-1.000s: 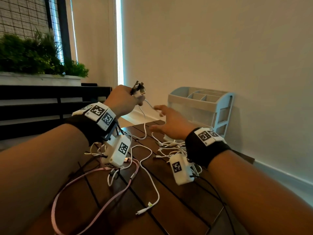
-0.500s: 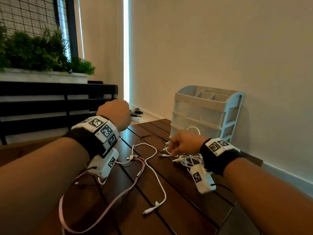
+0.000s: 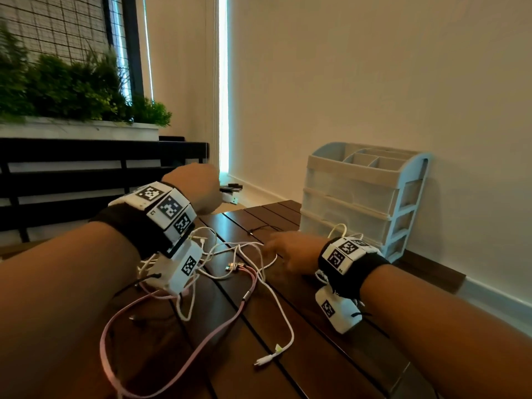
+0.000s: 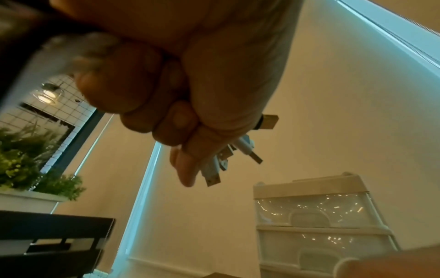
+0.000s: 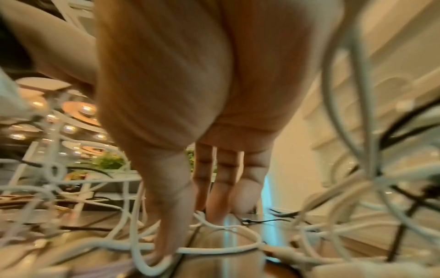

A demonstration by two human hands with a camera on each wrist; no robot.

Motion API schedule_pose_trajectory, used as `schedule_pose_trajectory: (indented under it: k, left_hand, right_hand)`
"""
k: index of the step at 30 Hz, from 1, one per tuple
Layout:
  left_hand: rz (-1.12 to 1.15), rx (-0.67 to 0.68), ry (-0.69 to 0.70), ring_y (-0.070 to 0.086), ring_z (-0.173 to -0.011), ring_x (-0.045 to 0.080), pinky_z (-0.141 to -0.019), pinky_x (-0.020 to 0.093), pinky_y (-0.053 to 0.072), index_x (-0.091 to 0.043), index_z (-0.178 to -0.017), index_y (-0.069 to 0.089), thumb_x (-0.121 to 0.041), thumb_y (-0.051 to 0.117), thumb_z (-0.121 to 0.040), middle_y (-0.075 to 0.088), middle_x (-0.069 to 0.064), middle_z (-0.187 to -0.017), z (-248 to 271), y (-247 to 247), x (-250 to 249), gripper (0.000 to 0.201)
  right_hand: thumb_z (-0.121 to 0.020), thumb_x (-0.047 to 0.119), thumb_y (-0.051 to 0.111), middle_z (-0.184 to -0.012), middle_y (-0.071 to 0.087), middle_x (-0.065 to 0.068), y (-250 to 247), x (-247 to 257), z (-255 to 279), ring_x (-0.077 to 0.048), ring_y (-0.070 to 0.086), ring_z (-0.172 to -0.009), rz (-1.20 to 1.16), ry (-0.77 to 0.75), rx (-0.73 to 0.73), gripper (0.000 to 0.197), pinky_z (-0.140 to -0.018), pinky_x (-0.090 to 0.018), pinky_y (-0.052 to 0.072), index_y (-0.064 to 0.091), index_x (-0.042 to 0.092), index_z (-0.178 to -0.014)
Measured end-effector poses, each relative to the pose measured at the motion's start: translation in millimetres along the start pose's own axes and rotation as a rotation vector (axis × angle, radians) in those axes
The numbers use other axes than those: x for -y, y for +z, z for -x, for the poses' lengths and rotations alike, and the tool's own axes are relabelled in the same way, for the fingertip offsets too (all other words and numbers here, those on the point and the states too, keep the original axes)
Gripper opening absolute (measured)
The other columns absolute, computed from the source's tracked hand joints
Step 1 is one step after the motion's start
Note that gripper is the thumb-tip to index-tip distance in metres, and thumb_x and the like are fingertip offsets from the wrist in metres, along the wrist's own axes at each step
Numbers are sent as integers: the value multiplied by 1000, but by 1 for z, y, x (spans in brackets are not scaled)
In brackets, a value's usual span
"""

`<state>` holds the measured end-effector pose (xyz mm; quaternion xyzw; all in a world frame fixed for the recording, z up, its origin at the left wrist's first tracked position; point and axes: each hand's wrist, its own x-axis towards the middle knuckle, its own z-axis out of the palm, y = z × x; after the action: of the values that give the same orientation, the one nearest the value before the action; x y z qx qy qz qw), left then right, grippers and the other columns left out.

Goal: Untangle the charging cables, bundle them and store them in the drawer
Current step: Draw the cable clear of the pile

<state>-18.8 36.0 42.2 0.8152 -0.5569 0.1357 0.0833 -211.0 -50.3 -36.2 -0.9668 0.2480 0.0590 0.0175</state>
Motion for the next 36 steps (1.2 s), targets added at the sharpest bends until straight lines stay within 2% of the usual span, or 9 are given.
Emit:
schedule_pose_trajectory:
  k: [3, 5, 10, 16, 21, 25, 28, 33, 36]
  left_hand:
    - [29, -52, -62, 54, -67, 21, -63, 31, 45, -9, -89, 62, -27, 59, -89, 54, 2, -72, -3, -9, 11, 18]
    - [50, -89, -90, 55, -69, 23, -63, 32, 45, -10, -89, 64, -30, 59, -90, 54, 2, -72, -6, -18, 18, 20]
    - [69, -145, -87, 57, -77, 27, -67, 34, 46, -9, -90, 64, -30, 60, -88, 53, 3, -71, -7, -37, 27, 21]
    - [107, -218, -128, 51, -67, 25, -61, 34, 41, -9, -78, 55, -36, 63, -88, 51, 6, -71, 0, -67, 37, 30]
    - [132, -279, -95, 52, -77, 28, -65, 35, 42, -10, -85, 50, -32, 62, -89, 51, 7, -75, 8, -80, 31, 25]
    - [173, -205, -52, 50, -64, 18, -54, 27, 37, -10, -88, 58, -33, 61, -89, 52, 2, -71, 17, -74, 20, 23]
    - [209, -80, 11, 53, -65, 19, -51, 28, 36, -6, -88, 63, -40, 57, -91, 59, 6, -74, 24, -57, 10, 35]
    - [294, 130, 104, 54, -65, 19, -53, 27, 38, -6, -82, 68, -40, 69, -84, 63, 8, -76, 22, -18, -6, 34]
    - [274, 114, 54, 53, -64, 19, -56, 26, 38, -7, -78, 68, -34, 67, -85, 60, 6, -71, 18, -7, 0, 28]
  right_hand:
    - [-85, 14, 68, -120, 59, -2, 3, 21, 8, -18, 55, -107, -48, -30, 252, 46, -73, -20, 42, 58, 26, -128]
    - [-84, 17, 69, -119, 62, -4, 8, 23, 8, -19, 57, -108, -40, -11, 279, 42, -83, -25, 46, 59, 21, -125]
    - [-87, 11, 62, -98, 70, -2, 9, 8, 0, -14, 66, -83, -108, 104, 185, 15, -80, -29, 55, 69, 14, -100]
    - [-86, -1, 49, -111, 68, 1, -3, 2, -4, -14, 65, -87, -180, 210, 46, 38, -82, -32, 57, 71, 20, -110]
    - [-91, 19, 57, -83, 60, -5, -13, 11, -18, -19, 57, -68, -607, 251, -151, 30, -73, -44, 55, 64, 5, -117]
    - [-83, 4, 66, -95, 66, 7, -22, 29, -24, 4, 54, -74, -352, 81, -168, 56, -66, -12, 38, 52, 23, -134]
    - [-81, 5, 67, -113, 68, 2, -24, 36, -29, -7, 62, -88, -202, 15, -261, 60, -74, -17, 44, 49, 22, -136]
    - [-79, 19, 74, -95, 70, -4, -53, 39, -26, -18, 62, -86, -103, 10, -544, 29, -69, -22, 36, 66, 12, -107]
    - [-78, 11, 74, -90, 73, -2, -68, 30, -18, -11, 63, -80, -169, 0, -581, 19, -71, -19, 43, 69, 14, -97]
